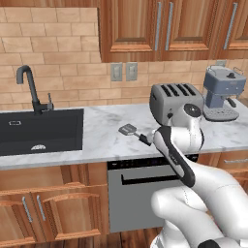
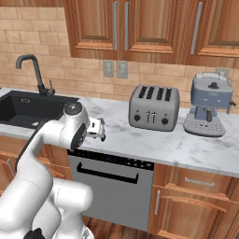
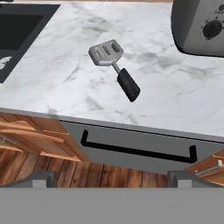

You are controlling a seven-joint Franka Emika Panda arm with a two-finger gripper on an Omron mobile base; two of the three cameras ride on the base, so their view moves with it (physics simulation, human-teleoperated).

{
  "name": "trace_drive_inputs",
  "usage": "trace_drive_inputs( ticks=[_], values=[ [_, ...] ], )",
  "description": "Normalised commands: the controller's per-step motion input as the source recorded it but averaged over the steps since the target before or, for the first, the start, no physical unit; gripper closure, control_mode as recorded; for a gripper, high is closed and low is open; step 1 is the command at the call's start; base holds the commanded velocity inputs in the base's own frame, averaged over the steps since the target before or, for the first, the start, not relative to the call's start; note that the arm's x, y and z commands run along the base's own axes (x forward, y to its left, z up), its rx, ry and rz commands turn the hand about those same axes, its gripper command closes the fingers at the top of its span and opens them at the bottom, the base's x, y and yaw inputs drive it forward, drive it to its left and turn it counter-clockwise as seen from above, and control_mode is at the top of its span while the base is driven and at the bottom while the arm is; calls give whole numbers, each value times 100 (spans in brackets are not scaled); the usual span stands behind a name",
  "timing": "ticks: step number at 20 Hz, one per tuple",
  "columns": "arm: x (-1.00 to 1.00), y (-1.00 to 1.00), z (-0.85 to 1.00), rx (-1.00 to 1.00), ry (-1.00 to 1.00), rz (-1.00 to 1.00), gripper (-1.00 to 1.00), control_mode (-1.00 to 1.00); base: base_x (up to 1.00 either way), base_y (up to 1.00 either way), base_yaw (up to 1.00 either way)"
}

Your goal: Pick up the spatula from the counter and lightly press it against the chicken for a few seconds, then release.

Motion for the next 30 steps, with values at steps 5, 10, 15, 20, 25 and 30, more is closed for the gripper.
trace_drive_inputs(
  ticks=[5, 10, 15, 20, 25, 30],
  values=[
    [15, 0, -12, 0, 0, 0, -100, -100, 0, 0, 0],
    [16, 0, -11, 0, 0, 0, -100, -100, 0, 0, 0],
    [18, 0, -9, 0, 0, 0, -100, -100, 0, 0, 0],
    [16, 0, -2, 0, 0, 0, -100, -100, 0, 0, 0],
    [15, 0, 0, 0, 0, 0, -100, -100, 0, 0, 0],
    [12, 0, -6, 0, 0, 0, -100, -100, 0, 0, 0]
  ],
)
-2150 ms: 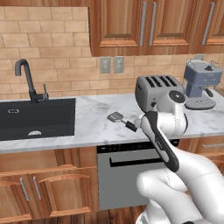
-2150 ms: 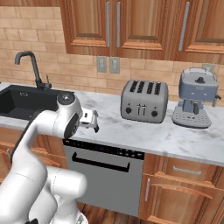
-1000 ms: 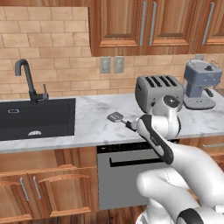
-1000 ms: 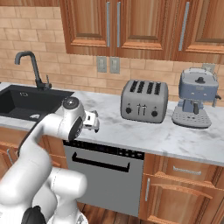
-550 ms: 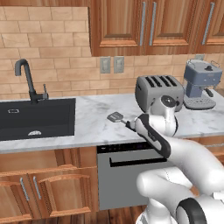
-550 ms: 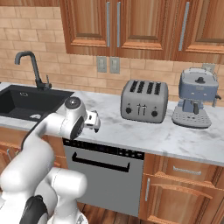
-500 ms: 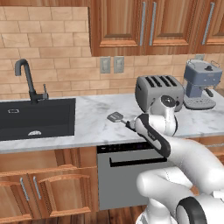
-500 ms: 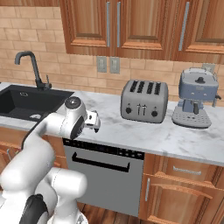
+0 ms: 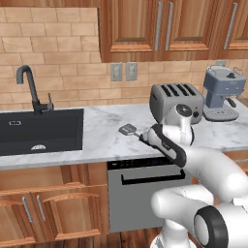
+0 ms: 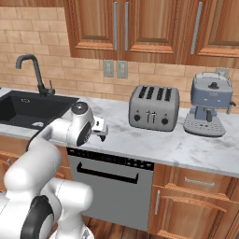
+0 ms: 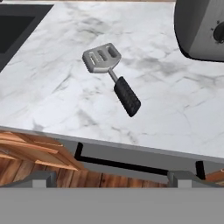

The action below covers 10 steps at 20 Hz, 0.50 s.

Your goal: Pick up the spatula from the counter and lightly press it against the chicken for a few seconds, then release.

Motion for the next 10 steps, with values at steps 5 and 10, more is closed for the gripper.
trace_drive_inputs(
  ticks=[5, 10],
  values=[
    [11, 0, -13, 0, 1, 0, -100, -100, 0, 0, 0],
    [16, 0, -12, 0, 2, 0, -100, -100, 0, 0, 0]
  ],
)
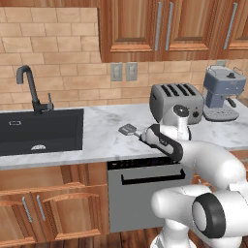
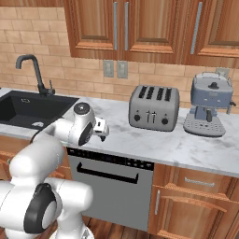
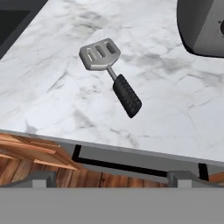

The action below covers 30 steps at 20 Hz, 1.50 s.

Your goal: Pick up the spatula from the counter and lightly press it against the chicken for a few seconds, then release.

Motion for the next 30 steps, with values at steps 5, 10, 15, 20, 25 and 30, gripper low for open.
trace_drive_inputs(
  ticks=[5, 10, 15, 20, 25, 30],
  values=[
    [18, 0, -9, 0, 1, 0, -100, -100, 0, 0, 0],
    [12, 0, -3, 0, 0, 0, -100, -100, 0, 0, 0],
    [10, 0, -7, 0, 1, 0, -100, -100, 0, 0, 0],
    [11, 0, -12, 0, 2, 0, -100, -100, 0, 0, 0],
    [12, 0, -12, 0, 1, 0, -100, -100, 0, 0, 0],
    [14, 0, -6, 0, 0, 0, -100, -100, 0, 0, 0]
  ],
)
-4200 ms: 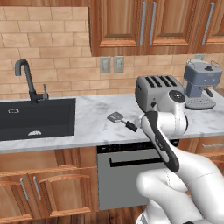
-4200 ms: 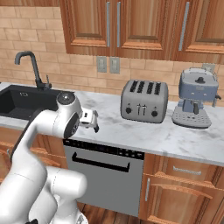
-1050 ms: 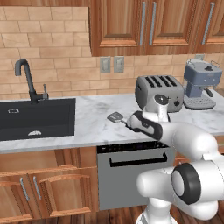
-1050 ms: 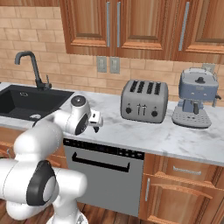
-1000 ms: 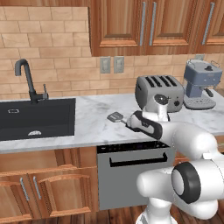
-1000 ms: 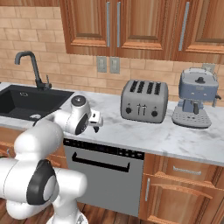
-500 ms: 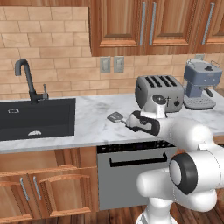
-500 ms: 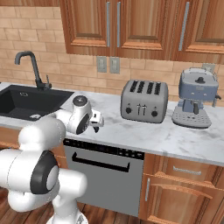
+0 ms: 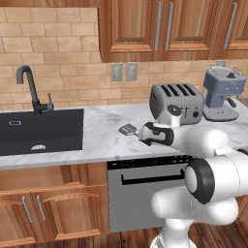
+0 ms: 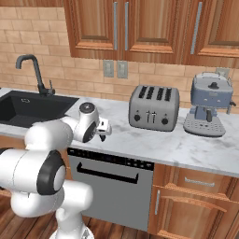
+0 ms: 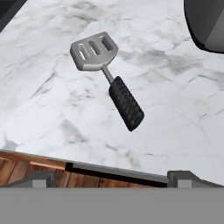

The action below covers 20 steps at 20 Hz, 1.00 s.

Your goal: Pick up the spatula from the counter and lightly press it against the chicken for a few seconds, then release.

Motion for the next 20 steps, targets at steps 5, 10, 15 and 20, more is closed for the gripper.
trace_drive_inputs(
  ticks=[5, 10, 15, 20],
  values=[
    [16, 0, -5, 0, 0, 0, -100, -100, 0, 0, 0],
    [14, 0, -8, 0, 0, 0, -100, -100, 0, 0, 0],
    [13, 0, -10, 0, 0, 0, -100, -100, 0, 0, 0],
    [10, 0, -6, 0, 0, 0, -100, -100, 0, 0, 0]
  ],
)
